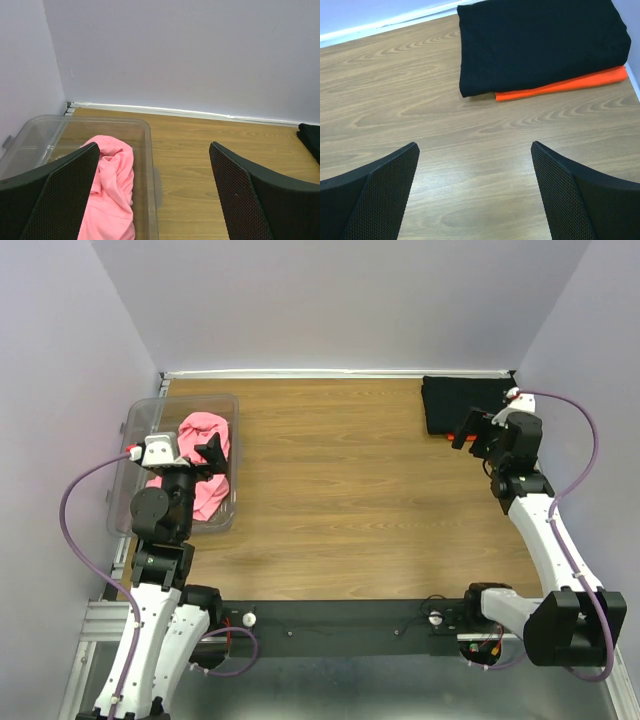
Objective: Fold and stack the t-shirts
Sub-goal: Grab the tshirt from the pile
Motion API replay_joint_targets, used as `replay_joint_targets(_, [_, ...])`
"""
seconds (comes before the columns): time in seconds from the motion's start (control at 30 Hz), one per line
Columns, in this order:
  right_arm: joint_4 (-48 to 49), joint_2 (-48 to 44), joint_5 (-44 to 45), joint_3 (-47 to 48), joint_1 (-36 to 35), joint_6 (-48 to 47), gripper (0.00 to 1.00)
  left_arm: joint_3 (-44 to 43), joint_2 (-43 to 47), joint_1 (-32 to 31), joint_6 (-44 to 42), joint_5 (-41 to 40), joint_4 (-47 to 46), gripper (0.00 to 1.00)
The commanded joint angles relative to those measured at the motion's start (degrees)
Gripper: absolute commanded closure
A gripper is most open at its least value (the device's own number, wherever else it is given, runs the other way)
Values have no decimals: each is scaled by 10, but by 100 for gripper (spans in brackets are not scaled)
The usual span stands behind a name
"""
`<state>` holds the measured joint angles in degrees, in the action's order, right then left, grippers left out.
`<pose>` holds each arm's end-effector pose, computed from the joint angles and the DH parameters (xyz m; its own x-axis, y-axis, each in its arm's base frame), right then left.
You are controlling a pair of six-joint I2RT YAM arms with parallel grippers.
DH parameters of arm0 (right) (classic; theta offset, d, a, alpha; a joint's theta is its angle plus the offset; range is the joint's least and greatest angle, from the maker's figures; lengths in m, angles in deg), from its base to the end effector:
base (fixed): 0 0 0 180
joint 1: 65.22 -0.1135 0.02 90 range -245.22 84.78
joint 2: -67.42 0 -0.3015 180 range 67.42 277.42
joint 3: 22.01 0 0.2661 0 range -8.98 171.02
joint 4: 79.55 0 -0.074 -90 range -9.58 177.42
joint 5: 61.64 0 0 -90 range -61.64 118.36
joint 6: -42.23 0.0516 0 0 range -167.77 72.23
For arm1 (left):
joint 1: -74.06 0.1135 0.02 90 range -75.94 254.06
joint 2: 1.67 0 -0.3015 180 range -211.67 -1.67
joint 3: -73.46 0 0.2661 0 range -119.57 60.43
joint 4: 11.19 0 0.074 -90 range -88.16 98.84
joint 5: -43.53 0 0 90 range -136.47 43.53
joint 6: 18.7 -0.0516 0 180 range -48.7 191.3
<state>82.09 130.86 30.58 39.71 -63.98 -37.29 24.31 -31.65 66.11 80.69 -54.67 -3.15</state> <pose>0.2690 -0.0078 0.3321 -0.3270 0.1889 -0.9260 0.1195 0.9802 0.1578 0.1326 -0.0111 0.3757 0.1889 -0.1894 -0.9636 0.0295 0.9819 -0.1872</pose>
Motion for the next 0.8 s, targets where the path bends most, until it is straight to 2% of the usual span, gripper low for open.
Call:
replay_joint_targets(0.0, [15, -22, -47, 9, 2, -9, 0, -10, 3, 3, 19, -5, -2, 2])
replay_joint_targets(0.03, [16, -24, -79, 5, 2, -53, 0, -9, 3, 3, 26, -6, -2, 2])
replay_joint_targets(0.07, [17, -25, -154, 7, 1, -73, 0, -10, 2, 3, 33, -3, -2, 2])
replay_joint_targets(0.13, [9, -18, -281, 18, 1, -182, 0, -18, -4, 3, 56, 10, 9, 2])
replay_joint_targets(0.17, [-27, -5, -394, 25, 1, -220, 0, -20, -8, 3, 65, 12, 14, 1])
replay_joint_targets(0.2, [-45, 1, -417, 33, 0, -240, 0, -22, -9, 3, 77, 11, 21, 2])
replay_joint_targets(0.3, [-55, 12, -434, 23, 0, -222, 0, -26, -12, 4, 134, -7, 63, 2])
replay_joint_targets(0.47, [-63, -2, -435, -3, 1, -240, 0, -29, -43, 28, 179, -27, 111, 2])
replay_joint_targets(0.53, [-64, -9, -448, -6, 1, -241, 0, -37, -76, 63, 199, -19, 133, 2])
replay_joint_targets(0.67, [-65, -18, -441, -11, 1, -252, 0, -47, -133, 138, 251, 49, 160, 2])
replay_joint_targets(0.77, [-65, -21, -441, -13, 1, -256, 0, -61, -167, 156, 294, 18, 195, 2])
